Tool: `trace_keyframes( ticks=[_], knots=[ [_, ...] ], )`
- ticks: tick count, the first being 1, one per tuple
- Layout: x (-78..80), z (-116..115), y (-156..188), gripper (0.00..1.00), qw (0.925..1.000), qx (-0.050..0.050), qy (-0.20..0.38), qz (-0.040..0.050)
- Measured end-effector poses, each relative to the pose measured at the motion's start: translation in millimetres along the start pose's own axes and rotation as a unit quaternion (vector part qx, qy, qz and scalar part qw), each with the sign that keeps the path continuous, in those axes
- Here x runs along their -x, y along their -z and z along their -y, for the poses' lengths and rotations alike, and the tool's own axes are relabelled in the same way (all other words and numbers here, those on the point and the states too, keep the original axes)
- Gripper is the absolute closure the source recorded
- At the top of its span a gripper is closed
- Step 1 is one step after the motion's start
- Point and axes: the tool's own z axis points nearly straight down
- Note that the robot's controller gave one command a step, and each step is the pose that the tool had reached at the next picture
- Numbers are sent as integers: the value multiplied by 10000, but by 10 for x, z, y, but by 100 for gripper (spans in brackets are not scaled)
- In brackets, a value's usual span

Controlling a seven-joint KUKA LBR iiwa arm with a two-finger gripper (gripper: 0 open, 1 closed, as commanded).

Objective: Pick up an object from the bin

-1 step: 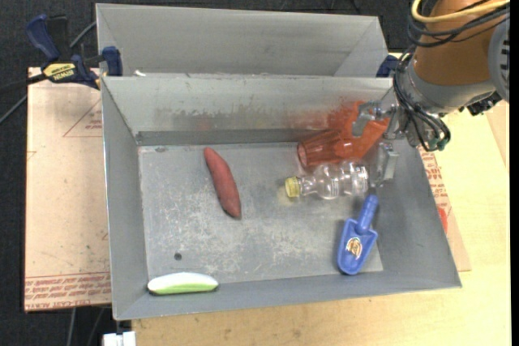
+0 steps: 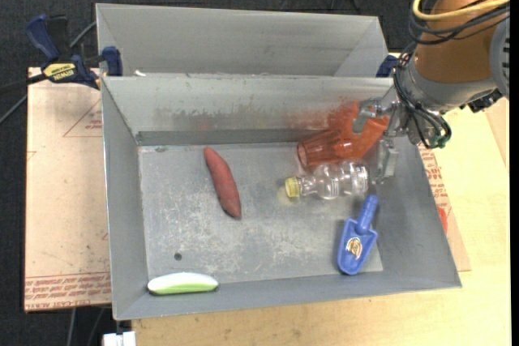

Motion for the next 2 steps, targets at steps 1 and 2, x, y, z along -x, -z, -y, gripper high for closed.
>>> trace_keyframes(
  ticks=[1,2],
  knots=[
    [1,-182,-843,0,9993,4,385,-1],
    [-426,-319,-1418,0,9980,12,625,-25]
  ],
)
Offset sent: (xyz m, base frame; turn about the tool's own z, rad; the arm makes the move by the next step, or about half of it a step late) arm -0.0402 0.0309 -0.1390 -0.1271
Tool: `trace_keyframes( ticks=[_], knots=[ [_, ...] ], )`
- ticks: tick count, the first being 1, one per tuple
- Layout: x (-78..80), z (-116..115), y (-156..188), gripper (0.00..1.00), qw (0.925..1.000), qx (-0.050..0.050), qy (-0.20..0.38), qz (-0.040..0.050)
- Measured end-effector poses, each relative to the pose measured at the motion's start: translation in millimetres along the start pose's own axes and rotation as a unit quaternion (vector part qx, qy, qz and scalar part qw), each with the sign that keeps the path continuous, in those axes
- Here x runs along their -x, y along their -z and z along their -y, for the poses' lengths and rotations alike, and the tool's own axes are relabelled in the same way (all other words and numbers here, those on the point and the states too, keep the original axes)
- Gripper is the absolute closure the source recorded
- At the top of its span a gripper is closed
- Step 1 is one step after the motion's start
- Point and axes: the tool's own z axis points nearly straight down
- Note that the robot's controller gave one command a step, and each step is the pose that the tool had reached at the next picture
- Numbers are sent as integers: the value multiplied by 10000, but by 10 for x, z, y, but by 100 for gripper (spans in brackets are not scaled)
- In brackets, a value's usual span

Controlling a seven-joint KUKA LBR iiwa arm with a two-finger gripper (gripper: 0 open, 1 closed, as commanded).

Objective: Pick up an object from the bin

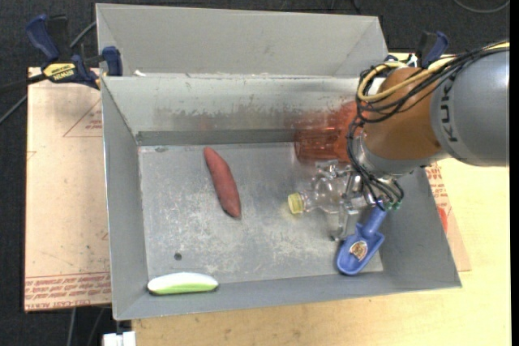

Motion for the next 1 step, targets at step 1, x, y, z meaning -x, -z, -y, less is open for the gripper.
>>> trace_keyframes(
  ticks=[1],
  knots=[
    [295,30,34,100,9916,9,-1292,9]
  ],
)
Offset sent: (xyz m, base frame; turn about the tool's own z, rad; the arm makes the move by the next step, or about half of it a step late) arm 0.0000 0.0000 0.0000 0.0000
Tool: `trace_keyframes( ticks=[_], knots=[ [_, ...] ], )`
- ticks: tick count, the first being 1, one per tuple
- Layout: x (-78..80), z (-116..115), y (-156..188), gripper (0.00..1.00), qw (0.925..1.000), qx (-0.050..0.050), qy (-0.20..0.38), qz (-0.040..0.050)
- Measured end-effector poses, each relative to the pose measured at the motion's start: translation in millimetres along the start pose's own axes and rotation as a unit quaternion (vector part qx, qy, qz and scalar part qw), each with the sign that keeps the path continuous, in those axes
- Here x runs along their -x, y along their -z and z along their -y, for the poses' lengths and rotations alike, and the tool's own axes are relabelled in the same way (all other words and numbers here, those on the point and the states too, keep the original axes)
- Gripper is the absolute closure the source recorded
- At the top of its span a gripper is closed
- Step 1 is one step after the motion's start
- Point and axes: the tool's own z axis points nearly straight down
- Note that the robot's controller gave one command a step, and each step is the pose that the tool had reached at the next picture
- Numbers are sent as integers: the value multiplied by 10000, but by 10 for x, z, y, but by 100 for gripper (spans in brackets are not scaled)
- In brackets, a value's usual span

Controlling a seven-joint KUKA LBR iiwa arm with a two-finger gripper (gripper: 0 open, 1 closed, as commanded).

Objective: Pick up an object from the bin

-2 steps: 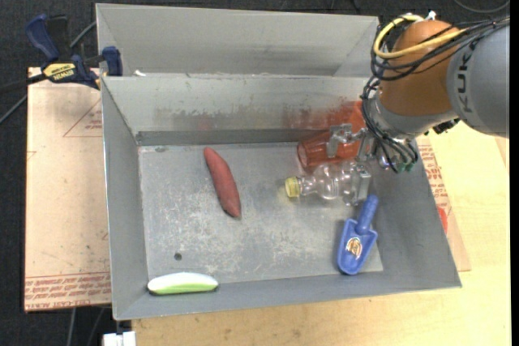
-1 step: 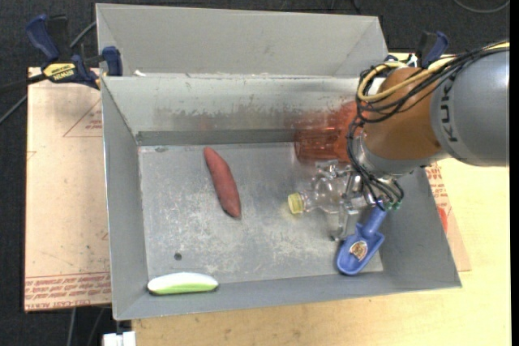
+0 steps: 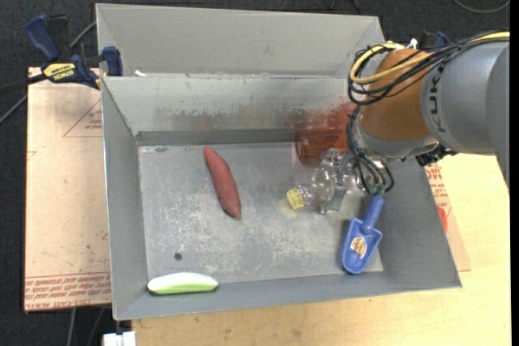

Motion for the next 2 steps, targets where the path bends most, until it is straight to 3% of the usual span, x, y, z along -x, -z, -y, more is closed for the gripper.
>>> trace_keyframes(
  ticks=[1,2],
  knots=[
    [0,0,0,100,10000,-1,-1,1],
    [-191,-122,1226,100,9998,2,-199,15]
  ],
)
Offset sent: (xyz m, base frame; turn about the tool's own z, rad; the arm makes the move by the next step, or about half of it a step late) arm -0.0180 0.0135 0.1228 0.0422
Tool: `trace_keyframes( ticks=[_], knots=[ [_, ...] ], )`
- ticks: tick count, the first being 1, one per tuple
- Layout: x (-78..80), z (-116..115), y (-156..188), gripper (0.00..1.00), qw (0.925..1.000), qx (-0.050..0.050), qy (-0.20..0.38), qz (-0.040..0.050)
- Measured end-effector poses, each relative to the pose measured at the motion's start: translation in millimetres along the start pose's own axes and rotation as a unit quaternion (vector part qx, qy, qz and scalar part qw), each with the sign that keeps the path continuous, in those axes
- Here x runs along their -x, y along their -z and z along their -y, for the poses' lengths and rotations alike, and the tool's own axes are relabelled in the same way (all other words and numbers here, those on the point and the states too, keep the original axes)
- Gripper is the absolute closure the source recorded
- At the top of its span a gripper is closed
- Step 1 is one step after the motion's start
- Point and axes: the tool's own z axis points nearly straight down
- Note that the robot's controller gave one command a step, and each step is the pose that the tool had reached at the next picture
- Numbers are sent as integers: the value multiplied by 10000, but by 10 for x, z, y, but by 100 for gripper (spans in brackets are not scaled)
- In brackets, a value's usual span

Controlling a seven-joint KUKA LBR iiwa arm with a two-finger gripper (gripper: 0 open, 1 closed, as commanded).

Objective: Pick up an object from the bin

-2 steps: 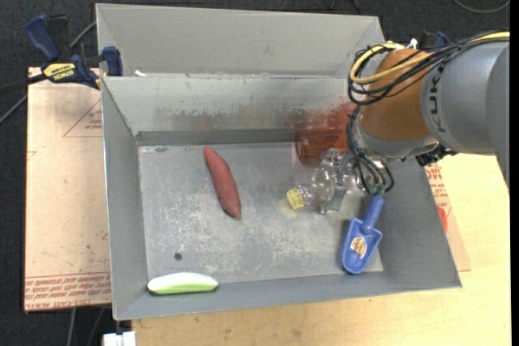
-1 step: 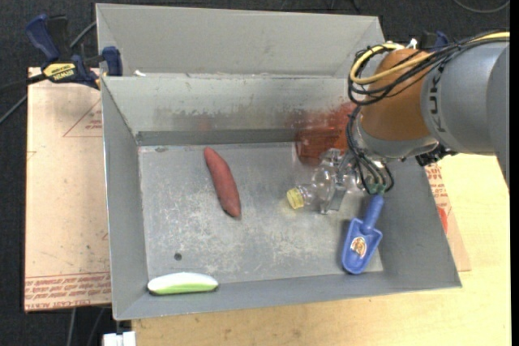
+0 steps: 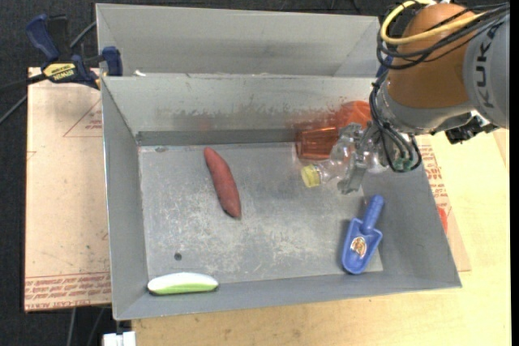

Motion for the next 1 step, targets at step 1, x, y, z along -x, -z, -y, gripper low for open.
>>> trace_keyframes(
  ticks=[1],
  knots=[
    [0,0,0,100,10000,-1,1,0]
  ],
)
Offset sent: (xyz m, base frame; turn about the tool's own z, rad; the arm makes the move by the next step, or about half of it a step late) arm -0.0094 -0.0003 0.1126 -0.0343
